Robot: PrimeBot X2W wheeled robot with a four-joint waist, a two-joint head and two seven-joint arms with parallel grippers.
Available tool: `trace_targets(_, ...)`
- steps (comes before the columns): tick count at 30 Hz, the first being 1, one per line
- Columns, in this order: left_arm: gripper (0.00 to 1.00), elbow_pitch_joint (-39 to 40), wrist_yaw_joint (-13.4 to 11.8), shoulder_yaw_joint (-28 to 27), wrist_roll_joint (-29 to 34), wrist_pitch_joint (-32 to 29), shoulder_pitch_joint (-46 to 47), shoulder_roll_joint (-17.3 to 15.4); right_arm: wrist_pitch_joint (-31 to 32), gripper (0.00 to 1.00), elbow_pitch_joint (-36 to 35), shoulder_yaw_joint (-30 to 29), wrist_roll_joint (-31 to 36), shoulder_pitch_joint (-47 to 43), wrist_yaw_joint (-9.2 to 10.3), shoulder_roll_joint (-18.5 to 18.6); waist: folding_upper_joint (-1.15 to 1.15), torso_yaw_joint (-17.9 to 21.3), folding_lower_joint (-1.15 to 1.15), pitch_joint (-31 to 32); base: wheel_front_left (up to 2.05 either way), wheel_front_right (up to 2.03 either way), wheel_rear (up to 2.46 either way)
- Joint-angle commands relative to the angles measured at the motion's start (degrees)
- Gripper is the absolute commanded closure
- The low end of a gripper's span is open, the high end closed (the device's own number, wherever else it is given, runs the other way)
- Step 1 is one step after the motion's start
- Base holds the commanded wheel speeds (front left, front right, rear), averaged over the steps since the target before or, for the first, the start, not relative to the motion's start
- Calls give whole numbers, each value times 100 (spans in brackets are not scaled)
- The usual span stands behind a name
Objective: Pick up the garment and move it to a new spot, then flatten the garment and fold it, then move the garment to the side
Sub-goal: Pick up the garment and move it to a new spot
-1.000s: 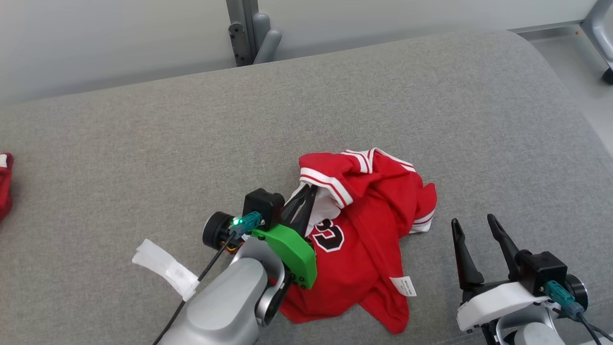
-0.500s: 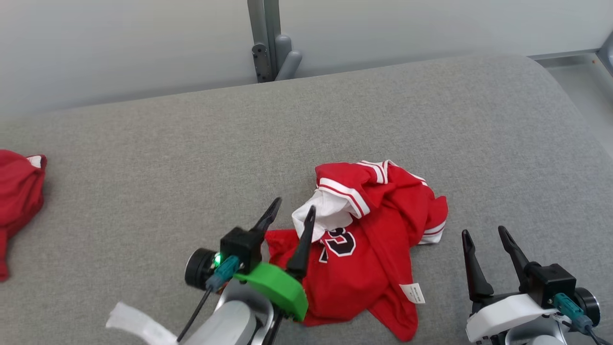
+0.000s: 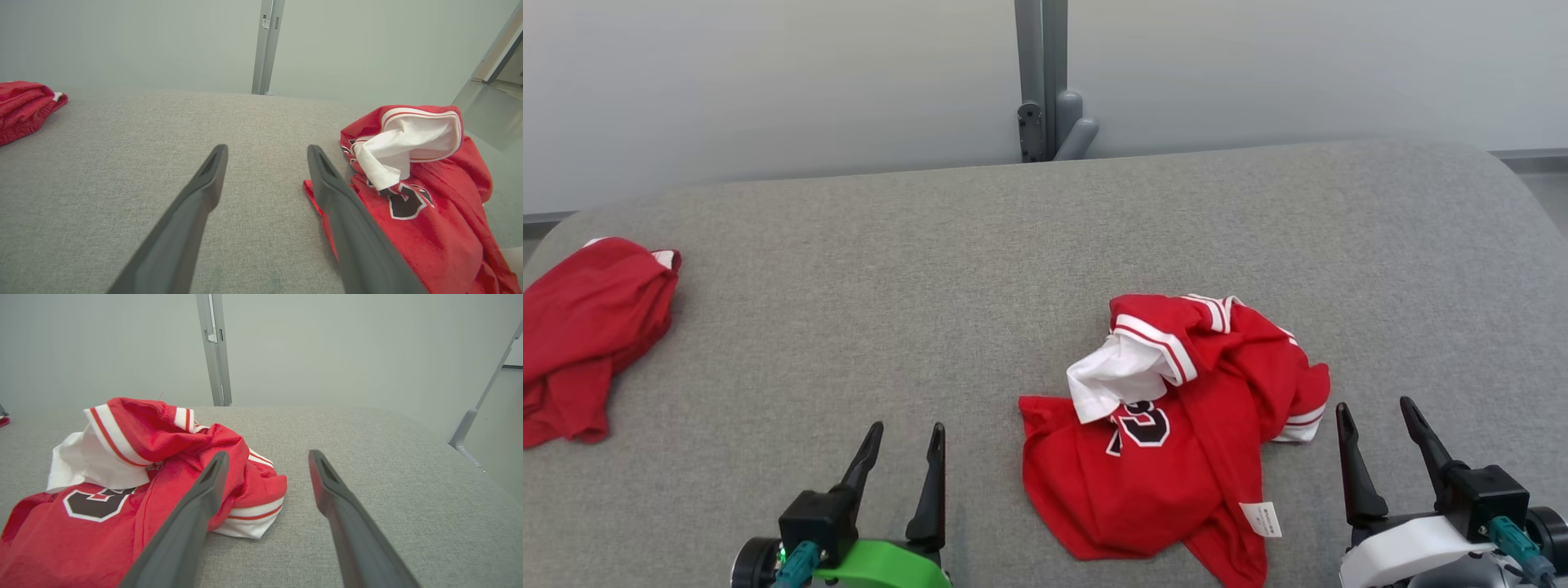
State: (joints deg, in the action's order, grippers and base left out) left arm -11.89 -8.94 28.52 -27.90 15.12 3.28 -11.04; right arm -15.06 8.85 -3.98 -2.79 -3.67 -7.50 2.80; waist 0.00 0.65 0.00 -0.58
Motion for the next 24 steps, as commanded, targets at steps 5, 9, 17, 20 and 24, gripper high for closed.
trace_targets(5,0,118,182,-542,253,4,-509,81,-18,0,-20,-63,58,-101,2,18,0,-206,0,99,0,0,0)
trace_targets(9,0,175,278,-886,303,4,-710,224,-18,0,-29,-74,82,-131,2,18,0,-240,0,124,0,0,0)
trace_targets(17,0,331,573,-1860,625,5,-1193,507,-18,0,37,-69,163,-206,2,18,0,-166,0,218,0,0,0)
trace_targets(20,0,364,768,-2276,831,5,-1403,600,-18,0,79,-77,184,-214,2,19,0,-81,0,264,0,0,0)
trace_targets(24,0,381,941,-2567,1010,5,-1504,696,-18,0,99,-90,204,-216,2,18,0,-32,0,282,0,0,0)
